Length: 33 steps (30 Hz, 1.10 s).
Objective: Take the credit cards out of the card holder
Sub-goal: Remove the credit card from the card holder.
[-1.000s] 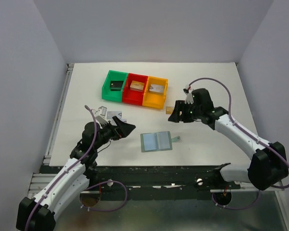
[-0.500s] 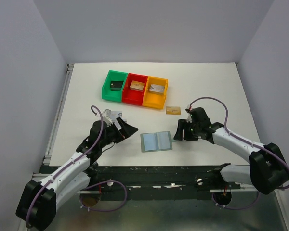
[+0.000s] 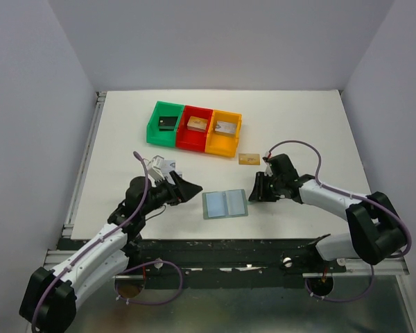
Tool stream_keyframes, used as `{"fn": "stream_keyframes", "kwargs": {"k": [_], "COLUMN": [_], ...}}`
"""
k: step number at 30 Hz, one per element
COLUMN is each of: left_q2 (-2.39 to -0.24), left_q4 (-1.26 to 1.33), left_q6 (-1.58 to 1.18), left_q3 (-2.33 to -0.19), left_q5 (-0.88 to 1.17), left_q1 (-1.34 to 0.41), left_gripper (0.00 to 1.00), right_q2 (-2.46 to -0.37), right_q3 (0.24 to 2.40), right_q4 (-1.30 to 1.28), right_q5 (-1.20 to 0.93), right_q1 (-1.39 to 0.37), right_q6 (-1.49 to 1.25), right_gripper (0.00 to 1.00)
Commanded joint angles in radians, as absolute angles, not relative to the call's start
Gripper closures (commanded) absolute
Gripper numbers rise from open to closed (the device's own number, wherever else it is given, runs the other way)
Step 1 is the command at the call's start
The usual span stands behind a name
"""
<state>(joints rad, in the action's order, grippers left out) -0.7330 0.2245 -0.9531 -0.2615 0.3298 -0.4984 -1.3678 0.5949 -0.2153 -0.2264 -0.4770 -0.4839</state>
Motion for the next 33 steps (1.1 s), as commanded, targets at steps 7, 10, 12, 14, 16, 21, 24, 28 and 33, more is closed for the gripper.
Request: {"fn": "stream_keyframes", "kwargs": {"k": [7, 10, 12, 14, 16, 21, 24, 28, 33], "left_q2": [-0.863, -0.911, -0.951, -0.992, -1.028, -1.118, -1.192, -1.285, -1.373], "left_q4": [0.265, 0.233, 0.184, 0.15, 0.149, 0.137, 0.121, 0.094, 0.094], "left_q6": [-0.897, -0.859, -0.819, -0.795, -0.782, -0.767, -0.753, -0.736, -0.719], "left_q3": [-0.307, -0.35, -0.391, -0.428, -0.451, -0.506, -0.547, -0.617, -0.676], "left_q5": [0.325, 0.325, 0.314, 0.305, 0.31, 0.308, 0.31, 0.314, 0.311], "left_q1": [-0.627, -0.647, -0.669, -0.689, -0.701, -0.729, -0.745, -0.776, -0.814], "left_gripper": [0.2, 0.2, 0.21, 0.21, 0.21, 0.25, 0.3, 0.33, 0.33], "right_q2": [-1.398, -1.361, -1.332, -1.313, -1.295, -1.247, -1.224, -1.198, -1.187], "right_q3": [0.577, 0.581, 0.594, 0.621, 0.638, 0.655, 0.658, 0.66, 0.661], "right_q4": [-0.13, -0.15, -0.176, -0.21, -0.228, -0.253, -0.259, -0.256, -0.249], "right_q5": [-0.293, -0.308, -0.331, -0.379, -0.429, -0.523, -0.549, -0.58, -0.621], "right_q1": [-0.483, -0.483, -0.483, -0.483, -0.483, -0.483, -0.485, -0.483, -0.485], "right_q6": [-0.517, -0.506, -0.485, -0.457, -0.433, -0.41, -0.4, -0.399, -0.388], "right_gripper": [0.82, 0.97, 1.0, 1.0, 1.0, 1.0, 1.0, 1.0, 1.0]}}
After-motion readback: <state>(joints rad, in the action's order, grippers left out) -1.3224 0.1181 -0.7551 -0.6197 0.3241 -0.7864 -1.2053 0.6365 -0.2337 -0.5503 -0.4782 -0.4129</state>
